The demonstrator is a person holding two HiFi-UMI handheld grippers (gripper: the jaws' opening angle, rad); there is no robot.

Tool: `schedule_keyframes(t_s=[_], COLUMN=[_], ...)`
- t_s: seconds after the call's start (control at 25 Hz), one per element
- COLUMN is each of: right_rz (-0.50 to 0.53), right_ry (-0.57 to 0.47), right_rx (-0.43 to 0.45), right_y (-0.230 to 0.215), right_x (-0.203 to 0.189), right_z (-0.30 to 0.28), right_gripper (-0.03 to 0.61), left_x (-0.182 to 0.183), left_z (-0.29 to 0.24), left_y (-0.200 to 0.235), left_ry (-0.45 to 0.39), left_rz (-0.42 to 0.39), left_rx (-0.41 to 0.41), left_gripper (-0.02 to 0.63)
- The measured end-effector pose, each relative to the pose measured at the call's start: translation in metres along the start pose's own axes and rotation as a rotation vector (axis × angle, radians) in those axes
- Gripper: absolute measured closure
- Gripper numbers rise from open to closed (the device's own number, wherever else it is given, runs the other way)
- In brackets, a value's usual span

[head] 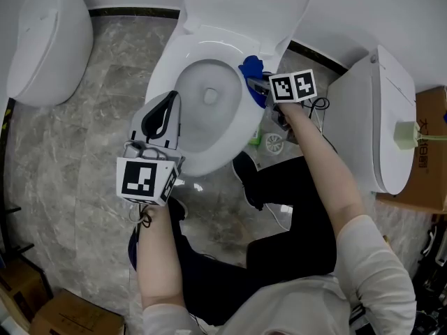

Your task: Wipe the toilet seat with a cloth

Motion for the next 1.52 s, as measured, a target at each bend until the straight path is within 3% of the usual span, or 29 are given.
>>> schedule_keyframes(t_s=[0.68, 1.52], right_rz=[0.076, 0.246], right_ry=[0.051, 0.102], right_rx=[-0.038, -0.114], right_y=[-0.004, -0.004], right_x=[0.015, 0.032], right_z=[-0.009, -0.021], right_gripper=[0.495, 0.494], left_x=[0.001, 0.001], left_z=[-0.002, -0.002], left_y=[-0.002, 0.001], left_ry=[-0.002, -0.013], left_rz=[0.007, 0.018], left_rx=[-0.015, -0.012], left_gripper=[0.604, 0.604])
Point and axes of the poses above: the fingertips, and each gripper's own axes: z backward along the fingers, y to its left, x out of its top, the point moved 8 cm from there along z, backward along the fingers, and after that the axes turned 3 degrees about y, right-handed, at the moved point
